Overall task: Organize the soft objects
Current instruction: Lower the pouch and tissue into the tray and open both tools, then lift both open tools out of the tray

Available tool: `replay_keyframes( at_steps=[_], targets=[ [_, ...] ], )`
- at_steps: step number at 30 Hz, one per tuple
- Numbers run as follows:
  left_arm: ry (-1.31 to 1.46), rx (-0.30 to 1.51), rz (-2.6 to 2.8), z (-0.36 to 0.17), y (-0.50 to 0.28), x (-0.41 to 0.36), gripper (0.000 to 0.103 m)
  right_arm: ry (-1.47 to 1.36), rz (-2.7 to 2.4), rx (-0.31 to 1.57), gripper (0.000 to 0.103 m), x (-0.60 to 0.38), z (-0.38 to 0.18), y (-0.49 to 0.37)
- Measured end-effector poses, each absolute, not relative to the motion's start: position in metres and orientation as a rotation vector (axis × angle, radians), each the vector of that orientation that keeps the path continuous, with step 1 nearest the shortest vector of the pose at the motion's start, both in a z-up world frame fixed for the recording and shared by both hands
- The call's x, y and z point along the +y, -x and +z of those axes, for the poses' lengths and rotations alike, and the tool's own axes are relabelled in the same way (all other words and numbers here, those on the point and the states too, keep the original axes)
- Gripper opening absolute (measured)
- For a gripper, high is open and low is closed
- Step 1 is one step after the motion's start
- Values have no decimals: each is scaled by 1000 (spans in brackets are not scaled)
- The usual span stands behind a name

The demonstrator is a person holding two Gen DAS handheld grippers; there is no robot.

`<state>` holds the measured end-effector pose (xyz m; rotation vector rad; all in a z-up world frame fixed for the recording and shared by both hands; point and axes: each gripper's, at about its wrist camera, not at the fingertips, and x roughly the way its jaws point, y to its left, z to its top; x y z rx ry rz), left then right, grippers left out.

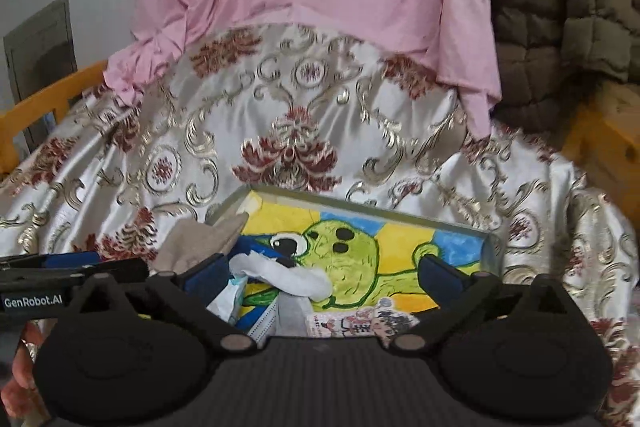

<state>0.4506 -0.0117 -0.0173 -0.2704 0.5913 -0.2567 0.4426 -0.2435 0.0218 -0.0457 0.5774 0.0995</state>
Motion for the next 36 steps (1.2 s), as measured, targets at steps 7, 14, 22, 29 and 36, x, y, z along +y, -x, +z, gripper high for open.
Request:
replay_keyframes(
  at_steps=[7, 14, 22, 29, 36],
  targets=[
    [274, 498, -227, 23, -400, -10, 100, 112, 96, 478, 103, -243, 50, -390],
    [233, 410, -214, 55, -335, -12, 102, 145, 119, 398, 103, -239, 79, -331],
    [165, 331, -201, 77, -259, -7, 102, 164, 140, 331, 103, -229, 101, -262],
    [126, 297, -207, 78, -194, 8, 102, 250, 177, 253, 103, -205, 101, -201],
    [130, 326, -182, 66, -158, 25, 102, 278, 220, 206, 103, -180, 104, -160]
  ],
)
